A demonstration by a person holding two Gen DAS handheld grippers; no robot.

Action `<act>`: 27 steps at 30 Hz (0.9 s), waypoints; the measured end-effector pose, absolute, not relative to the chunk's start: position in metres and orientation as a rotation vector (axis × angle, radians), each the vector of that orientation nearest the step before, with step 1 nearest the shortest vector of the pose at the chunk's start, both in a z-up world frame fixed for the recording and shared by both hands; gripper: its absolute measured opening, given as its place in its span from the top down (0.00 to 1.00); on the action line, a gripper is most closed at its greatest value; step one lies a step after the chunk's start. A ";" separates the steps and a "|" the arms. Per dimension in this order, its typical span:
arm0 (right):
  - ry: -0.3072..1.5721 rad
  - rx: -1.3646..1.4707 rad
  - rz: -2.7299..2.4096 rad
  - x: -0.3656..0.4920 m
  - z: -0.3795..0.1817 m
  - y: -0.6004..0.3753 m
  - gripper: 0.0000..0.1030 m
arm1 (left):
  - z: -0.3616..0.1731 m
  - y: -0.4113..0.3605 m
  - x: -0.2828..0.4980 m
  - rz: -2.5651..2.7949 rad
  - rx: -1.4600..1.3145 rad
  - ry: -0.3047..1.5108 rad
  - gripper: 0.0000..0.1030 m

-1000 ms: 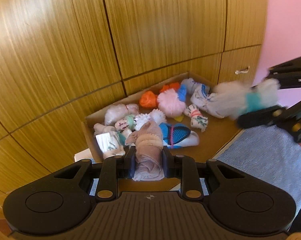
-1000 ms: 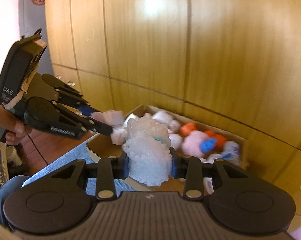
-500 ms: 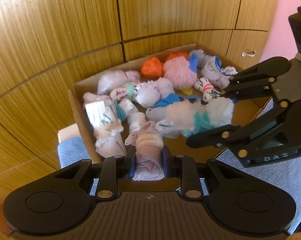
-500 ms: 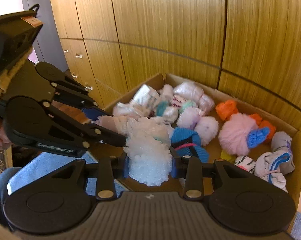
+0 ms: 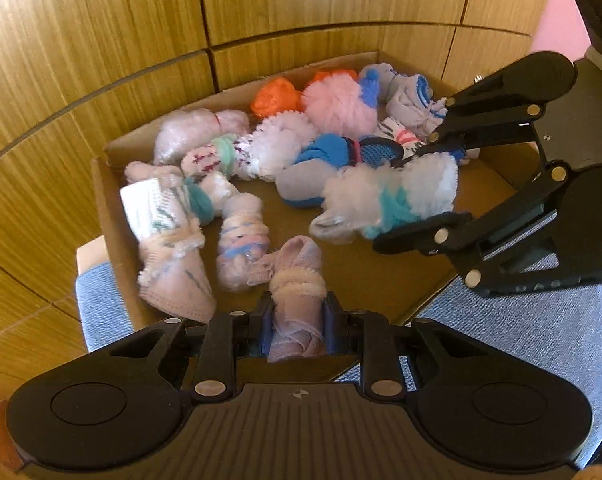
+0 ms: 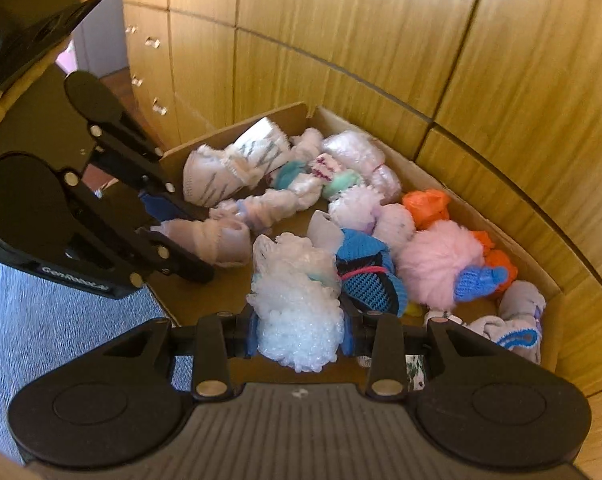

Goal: Organize objects
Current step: 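Carry both items into the box and open both tools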

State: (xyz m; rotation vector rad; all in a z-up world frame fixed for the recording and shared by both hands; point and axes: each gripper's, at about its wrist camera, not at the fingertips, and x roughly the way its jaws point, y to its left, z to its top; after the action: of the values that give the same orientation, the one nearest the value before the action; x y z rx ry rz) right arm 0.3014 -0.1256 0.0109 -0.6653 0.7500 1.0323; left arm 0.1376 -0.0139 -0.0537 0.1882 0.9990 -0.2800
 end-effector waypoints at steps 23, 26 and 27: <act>0.877 -0.734 0.951 0.293 0.023 -0.116 0.37 | -0.042 -0.007 0.153 -0.178 0.056 1.077 0.30; 0.875 -0.712 0.929 0.291 0.028 -0.123 0.33 | -0.037 -0.008 0.150 -0.158 0.044 1.076 0.26; 0.875 -0.697 0.922 0.290 0.030 -0.127 0.32 | -0.036 -0.008 0.149 -0.149 0.036 1.074 0.24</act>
State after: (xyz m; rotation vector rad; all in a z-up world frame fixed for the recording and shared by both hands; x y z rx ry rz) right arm 0.2902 -0.1267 0.0298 -0.6965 0.8747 0.9218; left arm 0.1487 -0.0084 -0.0360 0.0363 1.0744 -0.1488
